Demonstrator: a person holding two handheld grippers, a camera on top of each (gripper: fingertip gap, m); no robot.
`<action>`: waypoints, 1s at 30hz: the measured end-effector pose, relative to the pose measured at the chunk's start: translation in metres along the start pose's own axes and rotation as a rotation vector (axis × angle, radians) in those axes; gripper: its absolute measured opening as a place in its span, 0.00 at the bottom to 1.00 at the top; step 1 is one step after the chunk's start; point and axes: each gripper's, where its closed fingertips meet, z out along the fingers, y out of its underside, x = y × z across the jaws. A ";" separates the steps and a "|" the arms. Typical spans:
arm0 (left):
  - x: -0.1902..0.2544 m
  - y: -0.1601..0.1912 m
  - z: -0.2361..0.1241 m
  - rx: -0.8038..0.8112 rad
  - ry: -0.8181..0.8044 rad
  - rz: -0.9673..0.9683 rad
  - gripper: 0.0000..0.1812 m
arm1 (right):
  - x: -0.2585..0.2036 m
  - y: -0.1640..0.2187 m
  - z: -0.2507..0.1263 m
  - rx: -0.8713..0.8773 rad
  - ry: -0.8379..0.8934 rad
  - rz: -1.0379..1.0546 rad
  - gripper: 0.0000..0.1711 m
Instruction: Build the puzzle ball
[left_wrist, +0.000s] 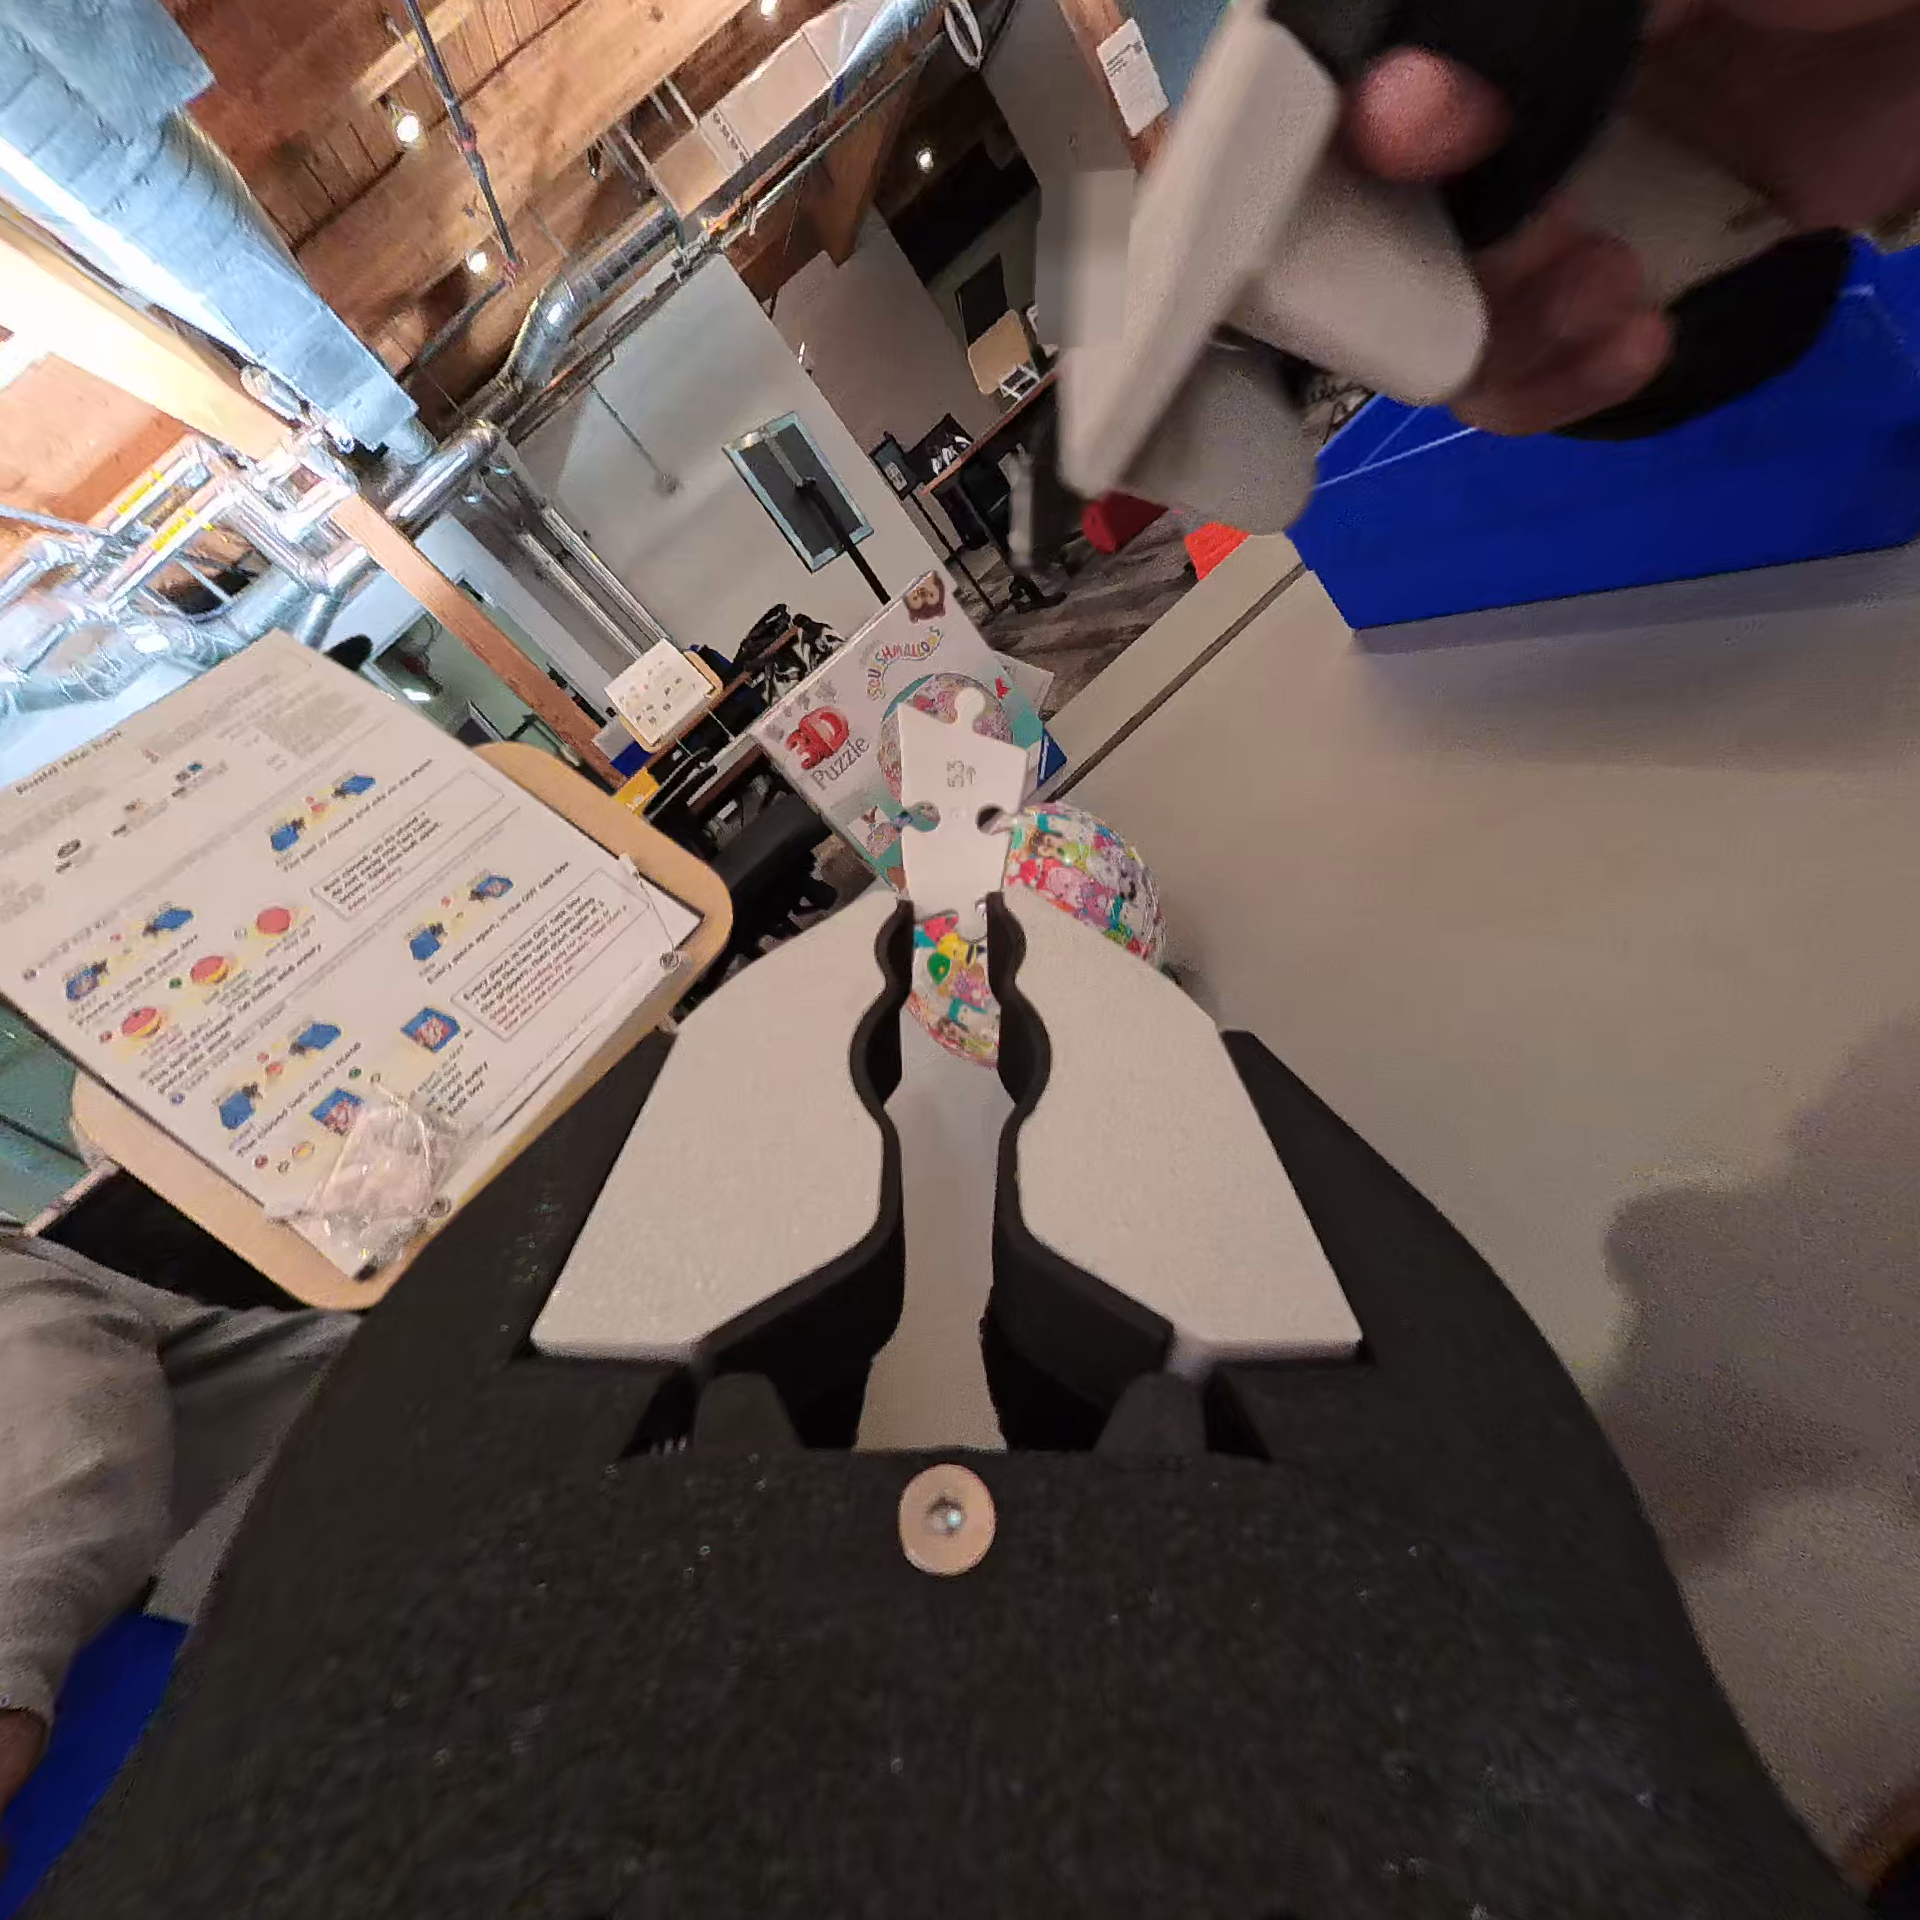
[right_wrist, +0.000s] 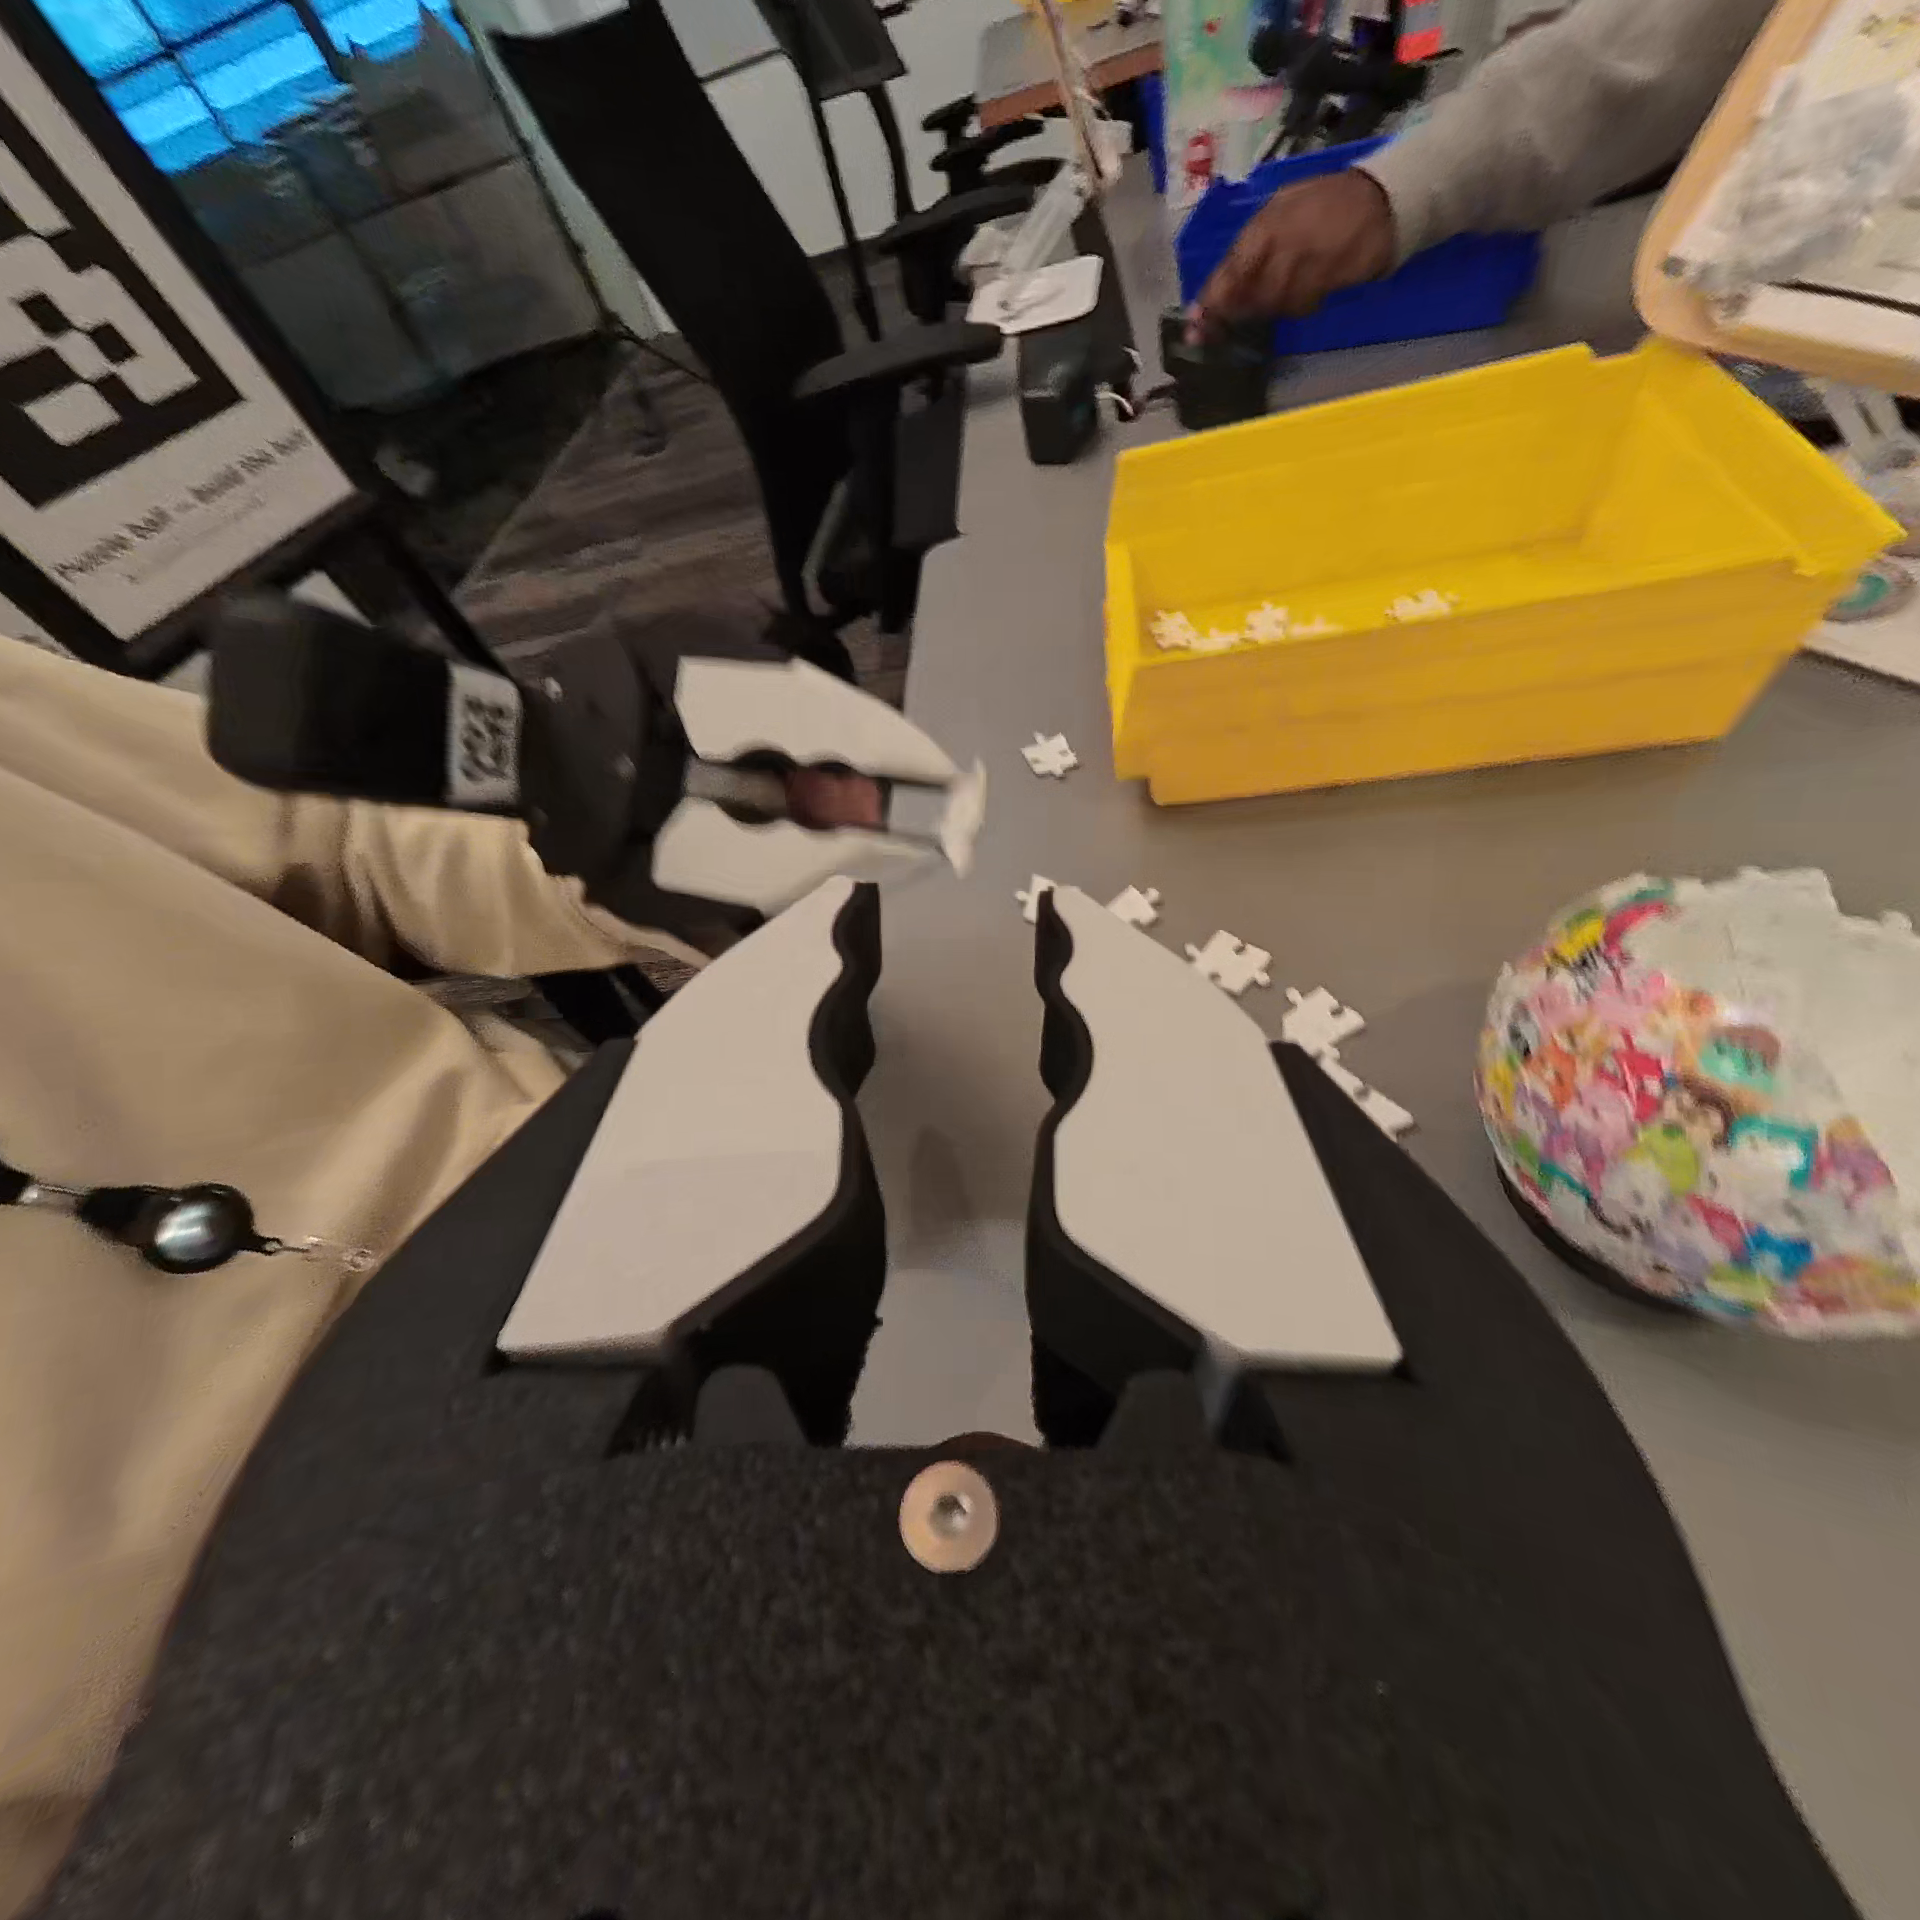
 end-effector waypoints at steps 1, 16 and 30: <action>0.002 0.000 0.006 0.003 -0.004 0.010 0.07 | 0.000 -0.007 0.003 0.000 -0.020 -0.003 0.16; -0.012 0.013 0.025 -0.008 -0.058 0.027 0.07 | 0.043 0.004 0.036 -0.039 -0.027 0.092 0.09; -0.001 0.018 0.031 -0.028 -0.041 0.061 0.07 | 0.042 0.007 0.039 -0.023 -0.050 0.112 0.02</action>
